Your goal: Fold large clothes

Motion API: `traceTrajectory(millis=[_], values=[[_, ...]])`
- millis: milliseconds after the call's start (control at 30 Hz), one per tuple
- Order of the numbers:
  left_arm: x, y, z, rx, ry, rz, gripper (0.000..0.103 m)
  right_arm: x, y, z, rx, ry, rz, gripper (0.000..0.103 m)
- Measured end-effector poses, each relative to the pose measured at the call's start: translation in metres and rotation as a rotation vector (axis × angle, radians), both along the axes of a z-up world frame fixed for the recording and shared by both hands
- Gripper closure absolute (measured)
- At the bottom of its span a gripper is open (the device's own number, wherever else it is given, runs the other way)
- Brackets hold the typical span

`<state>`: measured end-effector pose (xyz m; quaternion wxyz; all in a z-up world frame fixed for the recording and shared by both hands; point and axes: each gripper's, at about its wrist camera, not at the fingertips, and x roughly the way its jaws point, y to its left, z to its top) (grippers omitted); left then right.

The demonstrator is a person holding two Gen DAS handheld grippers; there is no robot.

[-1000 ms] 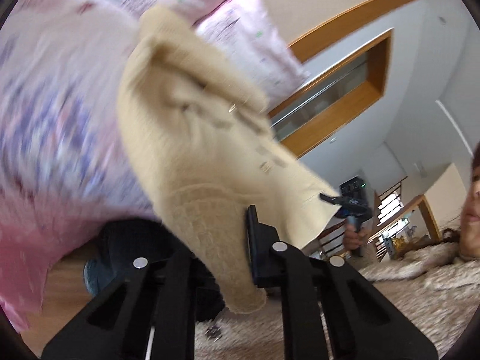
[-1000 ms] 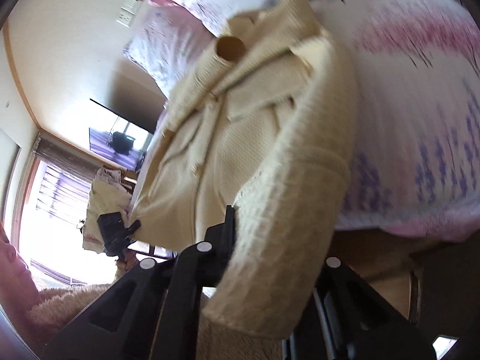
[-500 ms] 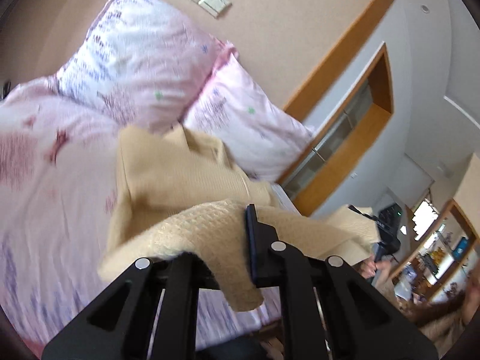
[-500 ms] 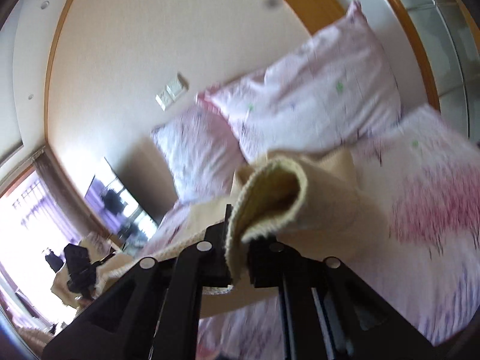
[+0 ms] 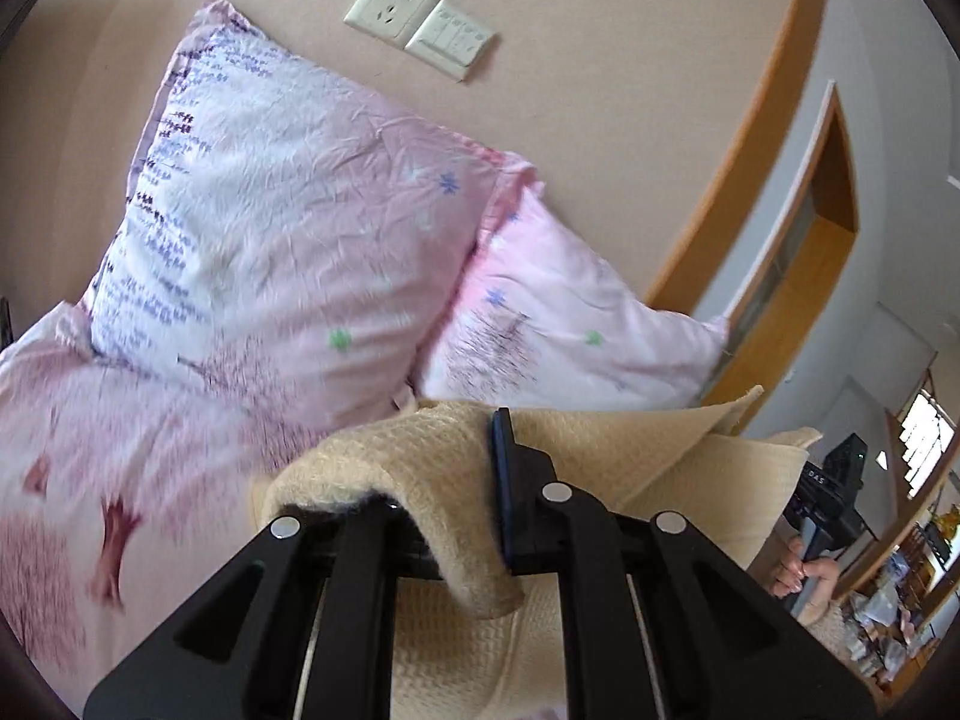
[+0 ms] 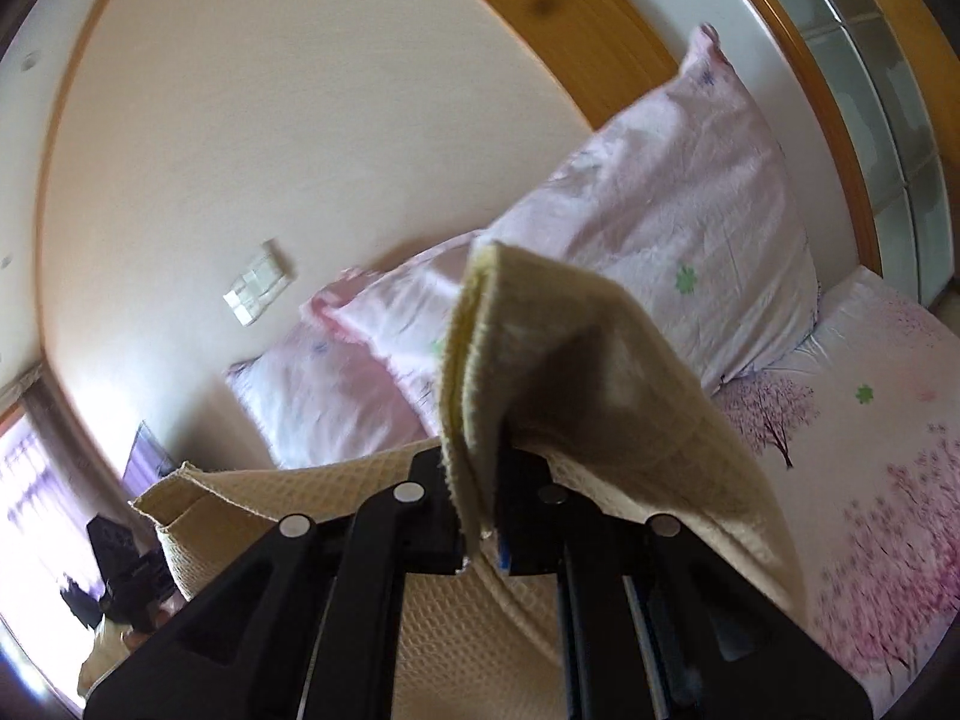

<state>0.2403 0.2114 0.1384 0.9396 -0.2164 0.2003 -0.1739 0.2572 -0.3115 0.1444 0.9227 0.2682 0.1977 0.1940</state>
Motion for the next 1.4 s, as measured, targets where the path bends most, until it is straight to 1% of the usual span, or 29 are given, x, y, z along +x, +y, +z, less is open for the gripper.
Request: traceTrajectory(millis=[67, 100, 133, 233, 300, 400, 433, 467, 500, 533, 567, 667, 700, 733, 767, 800, 833, 867, 933, 967, 1000, 1033, 1100, 1167, 1300, 1400], values=[[0.026, 0.002, -0.011, -0.009, 0.041, 0.012, 0.093, 0.034, 0.007, -0.013, -0.01, 0.061, -0.036, 0.095], [0.045, 0.004, -0.021, -0.013, 0.079, 0.022, 0.093, 0.049, 0.01, -0.021, -0.013, 0.098, -0.049, 0.095], [0.057, 0.006, -0.029, -0.022, 0.106, 0.029, 0.093, 0.068, 0.013, -0.032, -0.013, 0.15, -0.064, 0.095], [0.095, 0.012, -0.062, -0.062, 0.209, 0.048, 0.093, 0.108, 0.019, -0.06, -0.011, 0.271, -0.099, 0.095], [0.112, 0.016, -0.079, -0.09, 0.256, 0.052, 0.093, 0.13, 0.022, -0.08, -0.006, 0.353, -0.124, 0.095], [0.129, 0.018, -0.098, -0.119, 0.312, 0.055, 0.093, 0.151, 0.023, -0.102, -0.001, 0.442, -0.144, 0.094], [0.133, 0.019, -0.104, -0.126, 0.331, 0.056, 0.093, 0.158, 0.022, -0.11, 0.02, 0.475, -0.148, 0.089], [0.137, 0.02, -0.109, -0.135, 0.353, 0.054, 0.093, 0.161, 0.021, -0.116, 0.039, 0.495, -0.149, 0.079], [0.14, 0.02, -0.114, -0.148, 0.377, 0.048, 0.092, 0.164, 0.02, -0.118, 0.052, 0.504, -0.15, 0.074], [0.142, 0.022, -0.118, -0.166, 0.395, 0.042, 0.092, 0.166, 0.017, -0.119, 0.065, 0.497, -0.155, 0.057], [0.143, 0.024, -0.121, -0.184, 0.407, 0.04, 0.09, 0.166, 0.014, -0.117, 0.077, 0.474, -0.148, 0.043], [0.139, 0.03, -0.123, -0.274, 0.409, 0.003, 0.073, 0.158, 0.008, -0.103, 0.067, 0.419, -0.133, 0.031], [0.134, 0.035, -0.121, -0.339, 0.383, -0.023, 0.057, 0.153, 0.007, -0.098, 0.051, 0.405, -0.127, 0.031], [0.129, 0.039, -0.116, -0.381, 0.348, -0.034, 0.034, 0.148, 0.005, -0.093, 0.026, 0.389, -0.124, 0.031], [0.122, 0.044, -0.109, -0.405, 0.31, -0.027, 0.021, 0.141, 0.002, -0.089, -0.004, 0.371, -0.122, 0.031], [0.112, 0.051, -0.1, -0.409, 0.267, -0.006, 0.007, 0.136, 0.0, -0.086, -0.027, 0.36, -0.12, 0.031], [0.101, 0.057, -0.091, -0.398, 0.23, 0.011, 0.006, 0.129, -0.004, -0.081, -0.071, 0.347, -0.121, 0.031], [0.095, 0.061, -0.086, -0.38, 0.216, 0.021, 0.006, 0.124, -0.006, -0.078, -0.116, 0.342, -0.126, 0.031], [0.075, 0.071, -0.081, -0.286, 0.215, 0.095, 0.007, 0.113, -0.013, -0.077, -0.216, 0.339, -0.134, 0.031], [0.068, 0.074, -0.082, -0.235, 0.229, 0.123, 0.007, 0.108, -0.017, -0.079, -0.267, 0.345, -0.134, 0.031], [0.061, 0.075, -0.086, -0.159, 0.257, 0.148, 0.009, 0.105, -0.02, -0.083, -0.3, 0.355, -0.121, 0.031], [0.056, 0.074, -0.091, -0.11, 0.283, 0.157, 0.013, 0.103, -0.022, -0.088, -0.327, 0.372, -0.111, 0.032], [0.053, 0.071, -0.105, -0.083, 0.334, 0.136, 0.018, 0.104, -0.025, -0.103, -0.38, 0.427, -0.091, 0.035], [0.054, 0.063, -0.114, -0.067, 0.367, 0.105, 0.02, 0.103, -0.022, -0.115, -0.402, 0.458, -0.079, 0.038], [0.061, 0.042, -0.127, 0.04, 0.416, 0.097, 0.02, 0.105, -0.026, -0.132, -0.398, 0.486, -0.058, 0.038], [0.068, 0.034, -0.13, 0.063, 0.431, 0.087, 0.021, 0.111, -0.023, -0.137, -0.375, 0.502, -0.022, 0.038]])
